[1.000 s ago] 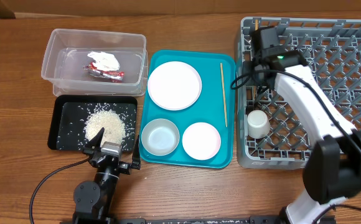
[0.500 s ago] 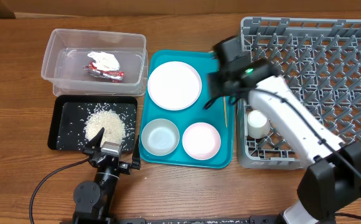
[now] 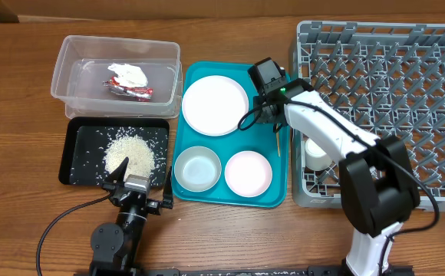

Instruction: Sort waste into correct bins and load items into the dishwasher

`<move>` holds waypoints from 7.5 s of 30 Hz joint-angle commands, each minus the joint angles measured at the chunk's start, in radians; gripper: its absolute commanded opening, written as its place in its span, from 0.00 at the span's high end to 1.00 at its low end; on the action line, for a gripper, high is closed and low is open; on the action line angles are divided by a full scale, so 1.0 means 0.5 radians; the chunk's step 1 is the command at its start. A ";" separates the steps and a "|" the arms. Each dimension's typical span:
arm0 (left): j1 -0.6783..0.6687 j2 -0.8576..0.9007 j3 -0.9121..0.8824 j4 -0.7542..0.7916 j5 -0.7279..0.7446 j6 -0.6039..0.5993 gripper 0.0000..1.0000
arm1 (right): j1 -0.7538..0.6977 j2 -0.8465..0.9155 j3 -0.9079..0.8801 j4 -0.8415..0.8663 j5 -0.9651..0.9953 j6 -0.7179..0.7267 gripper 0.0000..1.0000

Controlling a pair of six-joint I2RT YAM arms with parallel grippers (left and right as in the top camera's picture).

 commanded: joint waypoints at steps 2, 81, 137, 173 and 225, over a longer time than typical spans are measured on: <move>0.013 -0.009 -0.008 -0.004 0.013 -0.011 0.00 | -0.018 0.132 -0.013 0.032 -0.001 0.023 0.56; 0.013 -0.009 -0.008 -0.004 0.013 -0.012 0.00 | 0.043 -2.271 0.163 -1.020 -0.302 -0.362 0.00; 0.013 -0.009 -0.008 -0.004 0.013 -0.012 0.00 | -0.549 -3.681 -1.763 0.404 -0.294 -0.398 0.00; 0.013 -0.009 -0.008 -0.004 0.013 -0.012 0.00 | -0.499 -2.015 -0.272 -0.692 -1.228 -0.090 0.00; 0.013 -0.009 -0.008 -0.004 0.013 -0.012 0.00 | 0.246 -1.115 -0.419 -0.394 -0.158 0.025 0.96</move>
